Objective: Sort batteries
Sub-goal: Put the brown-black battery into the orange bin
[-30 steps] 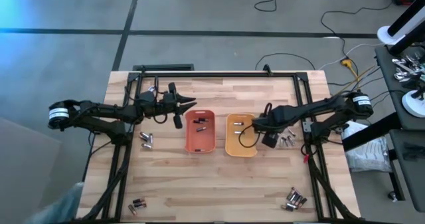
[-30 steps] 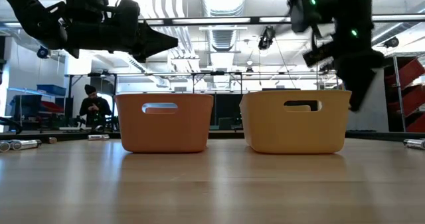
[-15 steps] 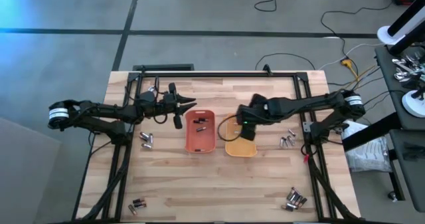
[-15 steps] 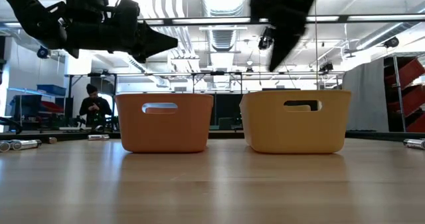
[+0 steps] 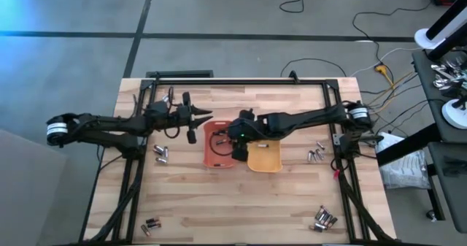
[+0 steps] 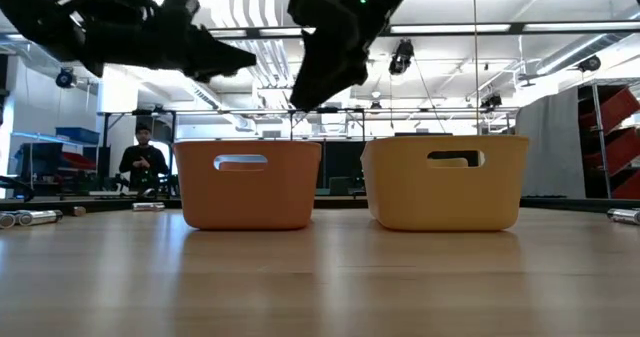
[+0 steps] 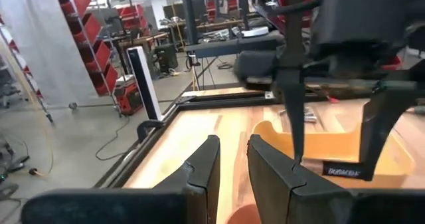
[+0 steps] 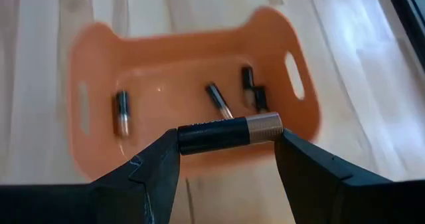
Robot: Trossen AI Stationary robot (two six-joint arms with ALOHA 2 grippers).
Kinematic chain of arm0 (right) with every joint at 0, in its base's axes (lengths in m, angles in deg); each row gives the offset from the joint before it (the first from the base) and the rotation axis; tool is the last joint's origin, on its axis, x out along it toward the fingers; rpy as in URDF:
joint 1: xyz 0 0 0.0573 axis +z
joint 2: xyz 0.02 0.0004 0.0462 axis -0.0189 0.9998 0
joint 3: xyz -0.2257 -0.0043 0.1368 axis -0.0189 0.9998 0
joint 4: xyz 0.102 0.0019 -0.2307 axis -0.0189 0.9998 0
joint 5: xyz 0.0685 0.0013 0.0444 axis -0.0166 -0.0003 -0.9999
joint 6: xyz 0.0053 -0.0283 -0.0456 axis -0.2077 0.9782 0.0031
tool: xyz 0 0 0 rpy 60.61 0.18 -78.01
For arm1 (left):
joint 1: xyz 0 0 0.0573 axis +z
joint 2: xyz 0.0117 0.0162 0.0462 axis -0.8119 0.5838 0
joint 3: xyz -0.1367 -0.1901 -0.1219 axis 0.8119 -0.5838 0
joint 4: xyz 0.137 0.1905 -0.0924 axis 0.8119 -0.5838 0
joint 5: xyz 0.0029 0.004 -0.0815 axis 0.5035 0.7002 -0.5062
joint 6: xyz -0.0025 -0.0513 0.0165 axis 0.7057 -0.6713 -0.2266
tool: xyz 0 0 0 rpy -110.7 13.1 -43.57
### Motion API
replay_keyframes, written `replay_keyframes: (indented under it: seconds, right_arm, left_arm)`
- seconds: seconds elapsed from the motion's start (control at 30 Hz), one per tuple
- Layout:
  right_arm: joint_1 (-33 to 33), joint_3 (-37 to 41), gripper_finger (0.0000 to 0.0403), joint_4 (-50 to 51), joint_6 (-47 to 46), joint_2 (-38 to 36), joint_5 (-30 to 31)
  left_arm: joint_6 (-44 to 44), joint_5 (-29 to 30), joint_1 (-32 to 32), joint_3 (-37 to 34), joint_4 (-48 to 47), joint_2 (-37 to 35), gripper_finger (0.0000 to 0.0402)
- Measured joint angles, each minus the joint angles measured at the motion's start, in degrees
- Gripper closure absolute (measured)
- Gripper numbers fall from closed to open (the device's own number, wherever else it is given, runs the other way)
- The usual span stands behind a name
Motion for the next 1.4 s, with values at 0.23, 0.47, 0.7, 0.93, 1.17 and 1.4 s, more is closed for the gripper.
replay_keyframes:
  seconds: [0.23, 0.47, 0.7, 0.93, 1.17, 1.4]
  right_arm:
    - [0.0, 0.0, 0.0192, -6.6, -4.5, 0.7, 0.0]
    - [0.0, 0.1, 0.0192, -8.0, -12.0, -0.5, 0.0]
    - [0.0, 0.3, 0.0192, -10.6, -17.8, -0.6, -1.3]
    - [0.5, 1.0, 0.0192, -18.3, -22.3, -0.8, -4.1]
    - [-0.1, 1.0, 0.0192, -23.2, -22.7, -0.9, -4.2]
    - [-0.3, 1.0, 0.0192, -26.4, -22.7, -0.8, -6.1]
  left_arm:
    - [4.9, 0.2, -2.4, -0.6, -6.4, -7.2, 0.0315]
    - [11.2, 0.5, -6.7, -0.8, -8.6, -9.1, 0.0262]
    - [23.6, 3.2, -13.1, -0.8, -9.4, -6.3, 0.0216]
    - [32.1, 9.0, -16.9, -0.8, -7.4, -5.2, 0.0207]
    - [34.3, 9.1, -17.6, -0.8, -6.1, -3.2, 0.0207]
    - [32.0, 8.9, -17.7, -0.8, 3.0, -0.1, 0.0222]
